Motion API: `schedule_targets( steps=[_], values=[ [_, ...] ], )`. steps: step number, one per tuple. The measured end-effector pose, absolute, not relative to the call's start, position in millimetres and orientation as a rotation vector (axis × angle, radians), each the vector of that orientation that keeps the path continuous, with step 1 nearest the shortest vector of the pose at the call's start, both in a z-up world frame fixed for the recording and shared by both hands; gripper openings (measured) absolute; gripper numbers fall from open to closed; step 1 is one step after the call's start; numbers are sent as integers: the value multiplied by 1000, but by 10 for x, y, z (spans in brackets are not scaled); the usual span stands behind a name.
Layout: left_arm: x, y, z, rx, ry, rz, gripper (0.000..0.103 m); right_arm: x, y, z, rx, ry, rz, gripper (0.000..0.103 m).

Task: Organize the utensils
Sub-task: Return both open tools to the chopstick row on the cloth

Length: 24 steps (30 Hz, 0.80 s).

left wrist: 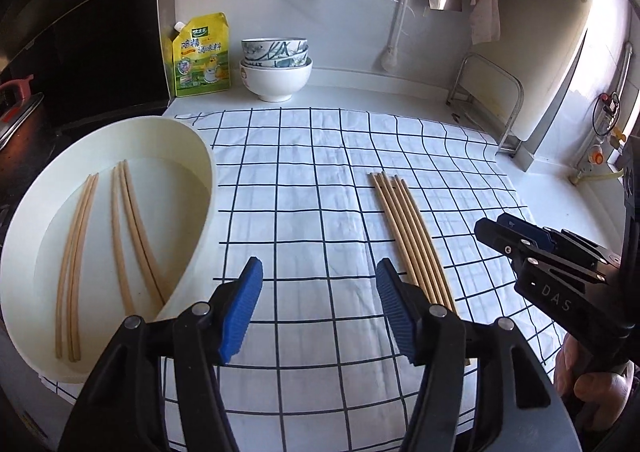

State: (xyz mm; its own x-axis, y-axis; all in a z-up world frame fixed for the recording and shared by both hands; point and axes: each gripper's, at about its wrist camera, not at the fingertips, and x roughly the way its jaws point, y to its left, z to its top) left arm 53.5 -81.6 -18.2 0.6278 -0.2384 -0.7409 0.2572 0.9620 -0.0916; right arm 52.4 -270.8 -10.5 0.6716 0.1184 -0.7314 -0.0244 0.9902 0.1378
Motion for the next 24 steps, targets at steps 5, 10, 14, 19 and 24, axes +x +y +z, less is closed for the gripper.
schedule_targets(
  steps=[5, 10, 14, 19, 24],
  values=[
    [614, -955, -314, 28, 877, -290, 63, 598, -2818, -250, 129, 855, 74, 33],
    [702, -1013, -477, -6, 915, -279, 66, 656, -2890, -422, 140, 889, 73, 35],
    [751, -1048, -593, -20, 941, -268, 67, 681, -2872, -517, 122, 913, 78, 35],
    [768, -1069, -699, -41, 957, -258, 67, 705, -2808, -611, 89, 938, 85, 35],
    [775, -1072, -772, -51, 969, -248, 68, 720, -2767, -688, 65, 959, 82, 35]
  ],
)
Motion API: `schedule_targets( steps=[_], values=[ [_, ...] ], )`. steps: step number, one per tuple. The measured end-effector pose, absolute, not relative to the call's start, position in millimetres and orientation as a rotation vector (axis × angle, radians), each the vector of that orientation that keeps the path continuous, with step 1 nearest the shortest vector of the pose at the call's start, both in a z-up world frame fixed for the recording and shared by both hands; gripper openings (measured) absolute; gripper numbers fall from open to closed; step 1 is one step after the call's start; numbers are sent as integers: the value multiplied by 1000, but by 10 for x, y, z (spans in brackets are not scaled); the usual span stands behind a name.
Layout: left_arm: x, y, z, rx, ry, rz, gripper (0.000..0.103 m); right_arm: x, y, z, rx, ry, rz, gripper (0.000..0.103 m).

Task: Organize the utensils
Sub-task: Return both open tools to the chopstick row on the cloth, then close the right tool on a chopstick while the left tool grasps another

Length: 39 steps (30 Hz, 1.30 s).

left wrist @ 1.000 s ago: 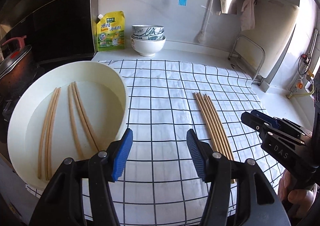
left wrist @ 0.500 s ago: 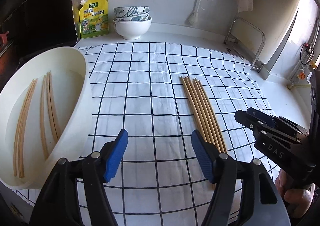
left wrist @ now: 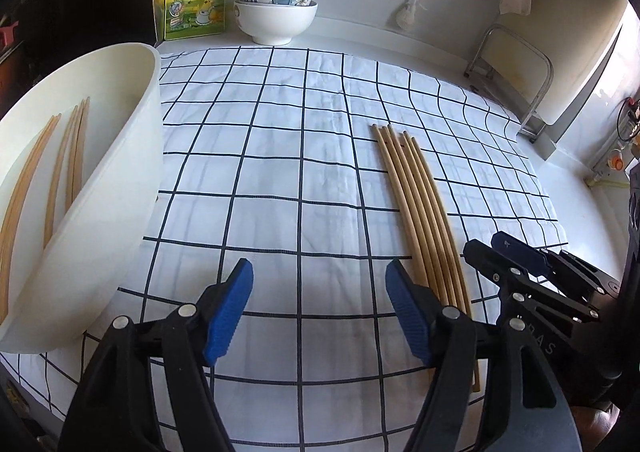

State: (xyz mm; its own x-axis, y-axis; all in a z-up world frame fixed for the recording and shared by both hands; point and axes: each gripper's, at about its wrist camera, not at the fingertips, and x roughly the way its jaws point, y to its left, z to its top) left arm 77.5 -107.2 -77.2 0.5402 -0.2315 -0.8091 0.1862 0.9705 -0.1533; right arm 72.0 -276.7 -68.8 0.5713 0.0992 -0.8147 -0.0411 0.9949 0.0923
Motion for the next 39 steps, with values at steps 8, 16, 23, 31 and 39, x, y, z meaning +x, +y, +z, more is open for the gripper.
schedule_targets(
  steps=[8, 16, 23, 31, 39],
  values=[
    [779, -1079, -779, -59, 968, -245, 70, 721, -2705, -735, 31, 987, 82, 35],
    [810, -1211, -787, -57, 964, -262, 74, 712, -2832, -739, 49, 987, 48, 35],
    [870, -1412, -862, -15, 973, -272, 75, 700, -3030, -739, 80, 984, 9, 35],
    [912, -1545, -933, 49, 967, -252, 75, 687, -3116, -716, 109, 971, 9, 35],
    [852, -1617, -913, 169, 925, -176, 77, 685, -3114, -730, 114, 972, 11, 36]
  ],
)
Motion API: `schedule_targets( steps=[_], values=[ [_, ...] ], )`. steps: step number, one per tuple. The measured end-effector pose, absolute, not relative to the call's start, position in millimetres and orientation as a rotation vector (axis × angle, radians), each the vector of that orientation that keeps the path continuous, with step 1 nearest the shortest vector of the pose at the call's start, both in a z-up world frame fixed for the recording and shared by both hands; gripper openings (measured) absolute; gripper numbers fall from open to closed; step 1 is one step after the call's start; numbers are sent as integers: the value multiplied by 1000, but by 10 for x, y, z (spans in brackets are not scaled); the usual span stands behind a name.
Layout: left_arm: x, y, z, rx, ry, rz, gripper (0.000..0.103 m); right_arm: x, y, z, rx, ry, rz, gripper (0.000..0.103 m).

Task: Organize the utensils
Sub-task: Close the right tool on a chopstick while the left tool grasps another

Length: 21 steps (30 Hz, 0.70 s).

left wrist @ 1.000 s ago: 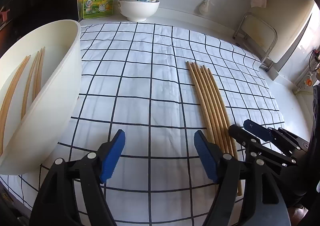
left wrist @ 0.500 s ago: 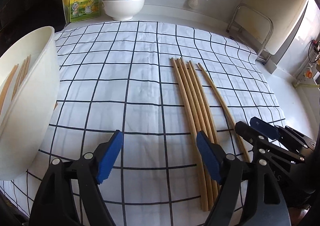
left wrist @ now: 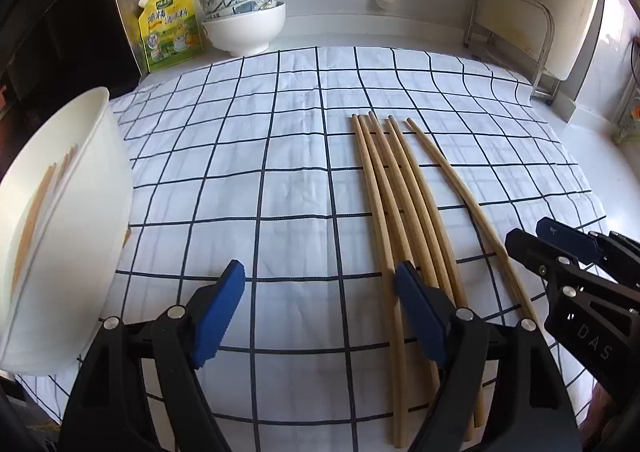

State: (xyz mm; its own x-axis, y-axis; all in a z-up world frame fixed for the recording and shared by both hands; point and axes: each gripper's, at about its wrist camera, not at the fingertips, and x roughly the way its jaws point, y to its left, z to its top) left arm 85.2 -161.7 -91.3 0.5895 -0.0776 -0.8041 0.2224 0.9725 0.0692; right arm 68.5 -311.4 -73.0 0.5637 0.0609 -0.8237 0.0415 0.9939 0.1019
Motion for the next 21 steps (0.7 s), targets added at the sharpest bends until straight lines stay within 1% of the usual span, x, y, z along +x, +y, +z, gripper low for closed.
schedule_targets(
  steps=[3, 7, 11, 16, 21],
  values=[
    [844, -1598, -918, 185, 929, -173, 76, 682, -3106, -723, 112, 971, 17, 36],
    [878, -1468, -944, 145, 950, -161, 77, 677, -3078, -719, 103, 968, 31, 36],
    [921, -1403, -925, 121, 950, -145, 76, 681, -3046, -739, 88, 974, 40, 36],
    [983, -1449, -908, 127, 937, -148, 78, 691, -3020, -753, 73, 971, 34, 36],
    [1061, -1503, -935, 122, 950, -160, 78, 701, -3004, -773, 61, 968, 24, 36]
  ],
)
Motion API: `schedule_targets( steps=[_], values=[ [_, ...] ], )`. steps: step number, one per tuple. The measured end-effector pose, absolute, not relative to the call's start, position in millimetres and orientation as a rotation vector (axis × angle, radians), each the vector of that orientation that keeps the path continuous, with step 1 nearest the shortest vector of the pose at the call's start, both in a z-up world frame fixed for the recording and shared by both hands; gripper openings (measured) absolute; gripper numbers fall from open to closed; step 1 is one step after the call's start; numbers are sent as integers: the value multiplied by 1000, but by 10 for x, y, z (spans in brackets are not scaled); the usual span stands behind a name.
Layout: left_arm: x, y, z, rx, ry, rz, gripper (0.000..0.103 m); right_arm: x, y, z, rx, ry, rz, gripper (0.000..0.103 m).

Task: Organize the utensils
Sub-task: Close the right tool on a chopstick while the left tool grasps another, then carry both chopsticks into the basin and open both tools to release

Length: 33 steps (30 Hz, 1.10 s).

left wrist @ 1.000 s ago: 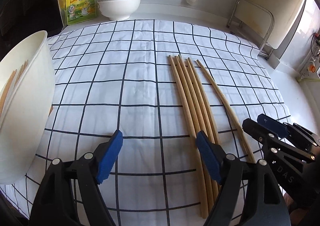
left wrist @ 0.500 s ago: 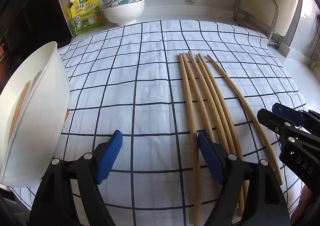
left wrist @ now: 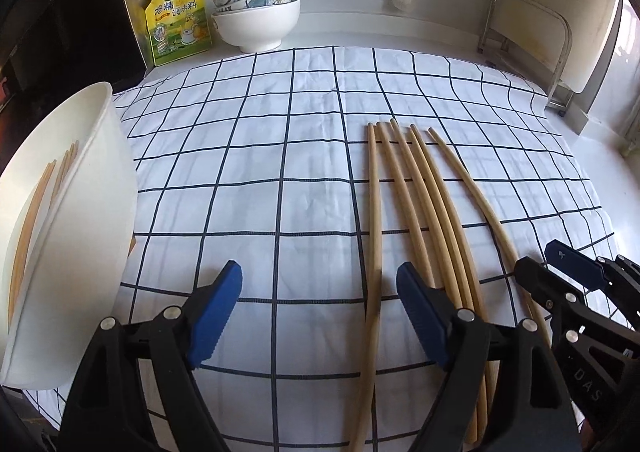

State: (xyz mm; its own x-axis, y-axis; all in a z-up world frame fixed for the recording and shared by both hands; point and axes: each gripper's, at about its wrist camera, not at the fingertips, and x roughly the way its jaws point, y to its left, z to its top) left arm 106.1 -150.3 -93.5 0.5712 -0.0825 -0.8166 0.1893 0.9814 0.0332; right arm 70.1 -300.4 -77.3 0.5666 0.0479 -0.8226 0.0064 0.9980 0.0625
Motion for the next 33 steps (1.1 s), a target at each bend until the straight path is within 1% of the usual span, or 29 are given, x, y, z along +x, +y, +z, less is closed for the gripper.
schedule_targets(
  steps=[2, 3, 4, 6, 7, 9, 10, 11, 12, 13, 21, 28, 33],
  values=[
    [1071, -1518, -949, 121, 951, -163, 76, 706, -2979, -801, 39, 971, 17, 36],
    [1077, -1528, -955, 123, 952, -164, 71, 706, -2960, -804, 26, 969, 14, 36],
    [1070, -1534, -955, 121, 948, -172, 69, 705, -2946, -807, 18, 968, 14, 36],
    [1058, -1548, -943, 119, 946, -183, 56, 702, -2929, -810, 9, 964, 18, 34],
    [1051, -1559, -938, 119, 946, -189, 53, 700, -2921, -810, 6, 962, 21, 32],
    [1034, -1583, -929, 123, 945, -202, 35, 700, -2900, -807, -7, 959, 24, 17],
    [1027, -1596, -923, 126, 946, -210, 30, 694, -2882, -806, -16, 958, 25, 13],
    [1025, -1601, -920, 129, 948, -218, 21, 693, -2869, -806, -22, 958, 29, 7],
    [1018, -1608, -918, 134, 948, -219, 11, 691, -2863, -807, -26, 957, 29, 7],
    [1015, -1606, -919, 125, 954, -236, 7, 690, -2864, -807, -26, 956, 29, 6],
    [916, -1466, -818, 73, 963, -291, 7, 678, -2947, -740, 64, 946, 49, 6],
    [779, -1112, -380, 22, 863, -287, 7, 623, -2876, -421, 172, 885, 77, 6],
    [713, -707, -31, -15, 783, -261, 7, 662, -2534, -74, 177, 821, 138, 6]
  ],
)
